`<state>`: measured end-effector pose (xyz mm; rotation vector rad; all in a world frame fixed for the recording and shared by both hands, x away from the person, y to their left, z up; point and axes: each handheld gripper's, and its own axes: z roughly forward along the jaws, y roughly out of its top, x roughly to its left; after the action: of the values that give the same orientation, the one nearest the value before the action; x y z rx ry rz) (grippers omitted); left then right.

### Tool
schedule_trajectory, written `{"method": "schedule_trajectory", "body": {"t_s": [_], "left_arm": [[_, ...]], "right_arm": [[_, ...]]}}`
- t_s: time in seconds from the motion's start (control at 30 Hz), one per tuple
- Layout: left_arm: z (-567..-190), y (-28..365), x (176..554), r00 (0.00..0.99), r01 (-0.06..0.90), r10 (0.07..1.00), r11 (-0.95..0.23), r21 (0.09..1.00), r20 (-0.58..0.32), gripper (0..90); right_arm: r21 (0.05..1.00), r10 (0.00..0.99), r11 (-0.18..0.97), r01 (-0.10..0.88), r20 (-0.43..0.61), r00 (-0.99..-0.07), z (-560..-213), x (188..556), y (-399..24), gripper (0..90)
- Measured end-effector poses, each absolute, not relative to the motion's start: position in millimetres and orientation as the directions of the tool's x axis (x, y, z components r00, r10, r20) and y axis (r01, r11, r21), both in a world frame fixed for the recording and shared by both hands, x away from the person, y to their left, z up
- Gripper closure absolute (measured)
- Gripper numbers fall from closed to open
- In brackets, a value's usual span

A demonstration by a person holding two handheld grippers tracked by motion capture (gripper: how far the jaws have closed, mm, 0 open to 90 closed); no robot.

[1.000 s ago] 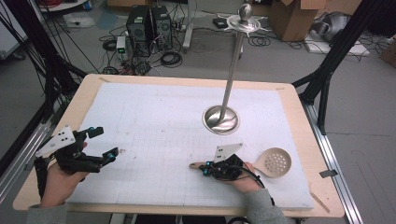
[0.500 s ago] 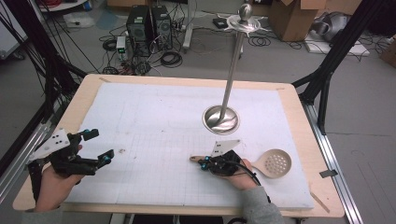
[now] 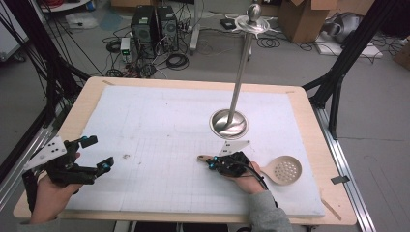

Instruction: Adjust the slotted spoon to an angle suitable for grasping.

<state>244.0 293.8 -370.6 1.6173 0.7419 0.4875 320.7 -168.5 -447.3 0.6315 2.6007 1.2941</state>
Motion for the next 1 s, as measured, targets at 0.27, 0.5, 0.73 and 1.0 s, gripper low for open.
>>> {"method": "schedule_trajectory", "body": {"t_s": [0.27, 0.5, 0.73, 1.0], "left_arm": [[-370.7, 295.7, 241.7, 0.703, 0.195, 0.705, -0.066, 0.978, -0.093, 2.0], [-371.1, 297.1, 240.3, 0.702, 0.196, 0.706, -0.067, 0.978, -0.092, 2.0], [-371.0, 296.5, 241.3, 0.704, 0.194, 0.704, -0.064, 0.979, -0.094, 2.0], [-371.5, 289.3, 247.7, 0.718, 0.199, 0.689, -0.061, 0.978, -0.103, 2.0]], "right_arm": [[0.789, 0.475, 0.532, 0.309, 0.024, -0.88, -447.6, 324.3, -167.9, 89.7], [0.788, 0.507, 0.523, 0.325, 0.018, -0.862, -447.7, 327.2, -167.8, 89.7], [0.791, 0.505, 0.52, 0.321, 0.018, -0.863, -446.4, 326.0, -167.0, 89.7], [0.832, 0.502, 0.459, 0.31, 0.045, -0.864, -425.9, 315.3, -177.1, 80.8]]}}
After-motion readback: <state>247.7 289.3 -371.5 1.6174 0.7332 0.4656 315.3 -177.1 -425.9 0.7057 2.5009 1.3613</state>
